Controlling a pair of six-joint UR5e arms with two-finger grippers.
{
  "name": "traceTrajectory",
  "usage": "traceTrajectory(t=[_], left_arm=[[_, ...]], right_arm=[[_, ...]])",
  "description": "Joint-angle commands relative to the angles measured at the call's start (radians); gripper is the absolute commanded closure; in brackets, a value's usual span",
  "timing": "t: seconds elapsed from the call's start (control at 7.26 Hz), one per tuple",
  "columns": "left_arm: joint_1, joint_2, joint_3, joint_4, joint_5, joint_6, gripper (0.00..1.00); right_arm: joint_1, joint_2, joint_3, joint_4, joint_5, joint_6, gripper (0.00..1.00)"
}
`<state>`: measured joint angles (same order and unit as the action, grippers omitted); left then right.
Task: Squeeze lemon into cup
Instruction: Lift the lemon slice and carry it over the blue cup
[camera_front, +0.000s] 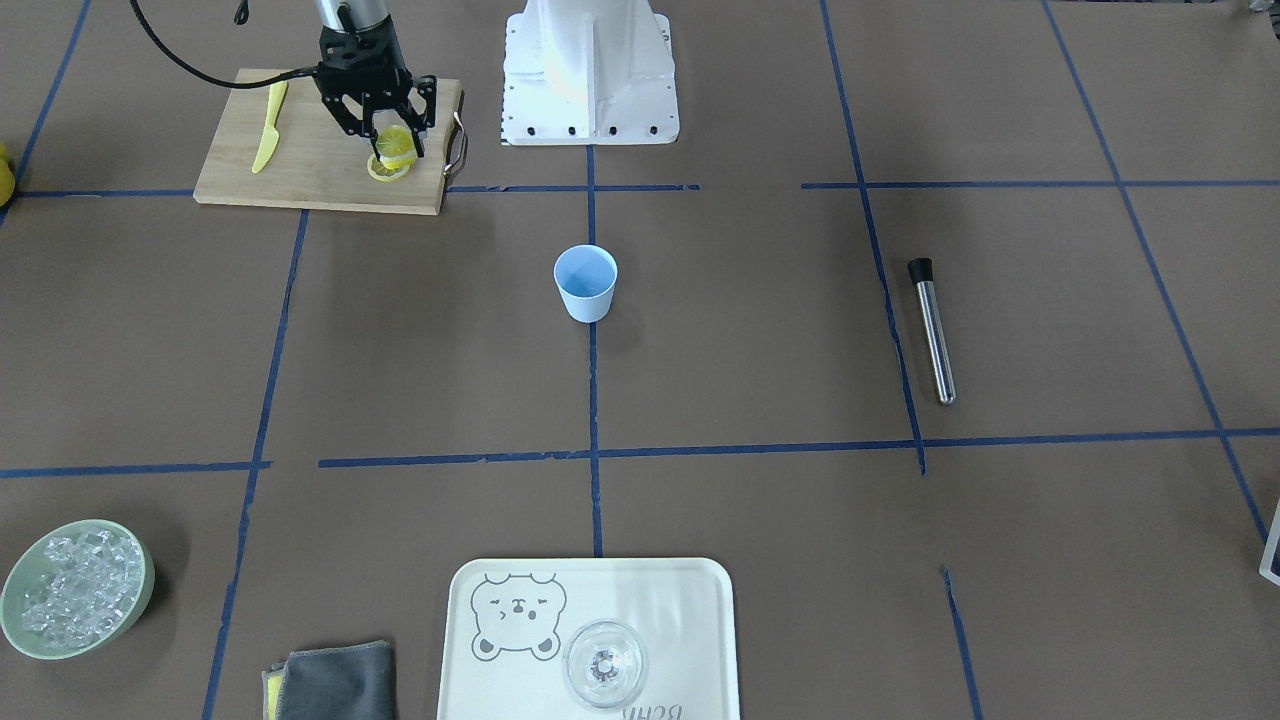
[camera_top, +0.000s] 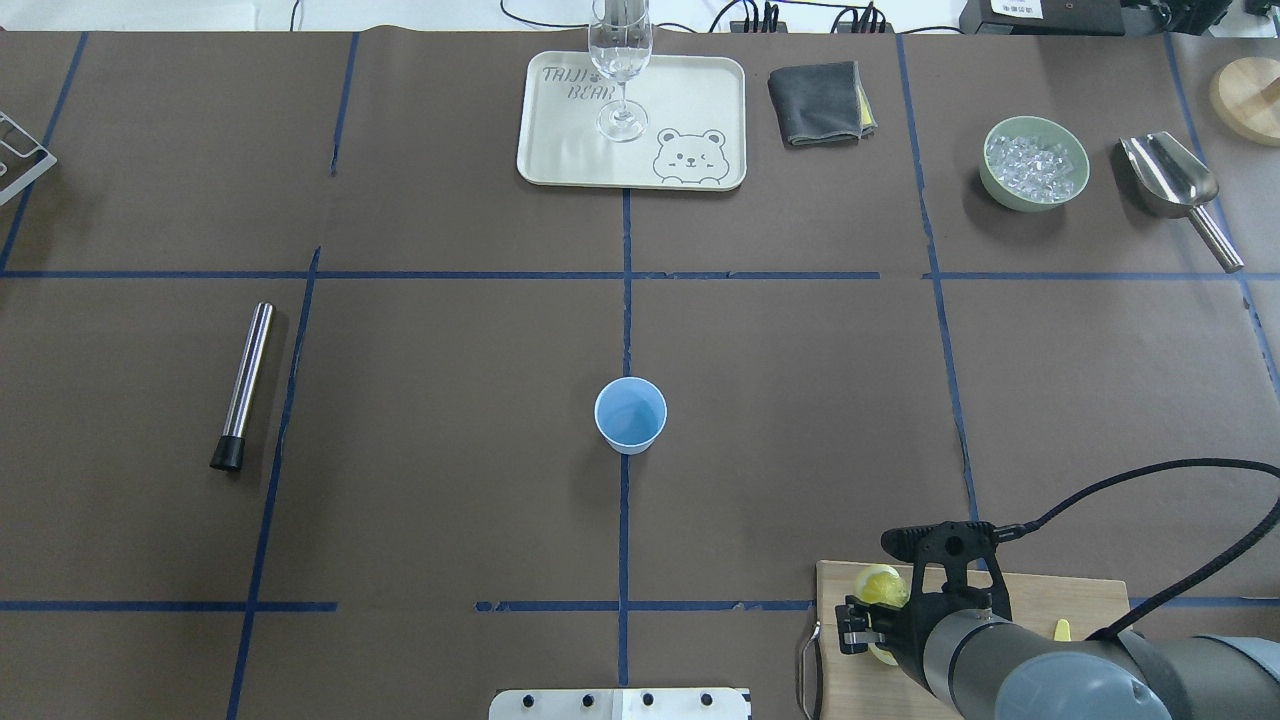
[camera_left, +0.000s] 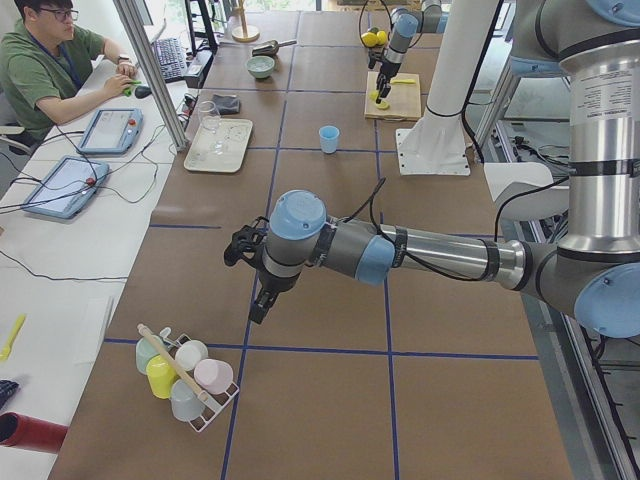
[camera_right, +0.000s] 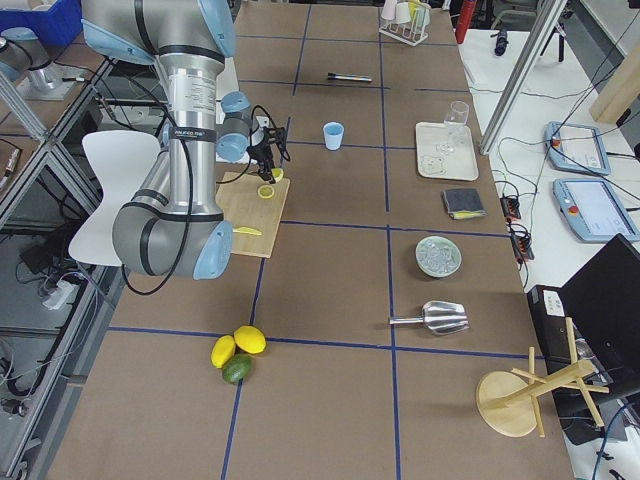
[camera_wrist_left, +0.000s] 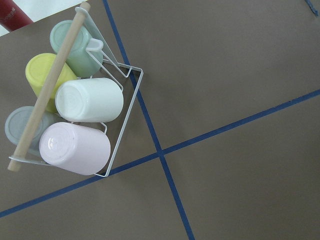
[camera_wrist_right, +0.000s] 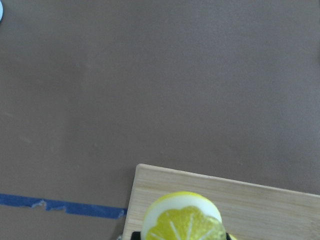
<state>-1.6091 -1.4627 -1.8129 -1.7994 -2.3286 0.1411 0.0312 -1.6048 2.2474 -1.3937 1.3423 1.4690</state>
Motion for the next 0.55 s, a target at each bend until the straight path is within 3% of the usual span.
traceTrajectory(t=[0.0,0.41], left_arm=[[0.000,0.001,0.001,0.000,0.000,0.000,0.00],[0.000,0.001,0.000,0.000,0.000,0.000,0.00]], right_arm=[[0.059,0.048,-0.008,-0.011,0.031,-0.042,1.00],[0.162,0.253,-0.012,-0.236,0.109,-0.093,1.00]])
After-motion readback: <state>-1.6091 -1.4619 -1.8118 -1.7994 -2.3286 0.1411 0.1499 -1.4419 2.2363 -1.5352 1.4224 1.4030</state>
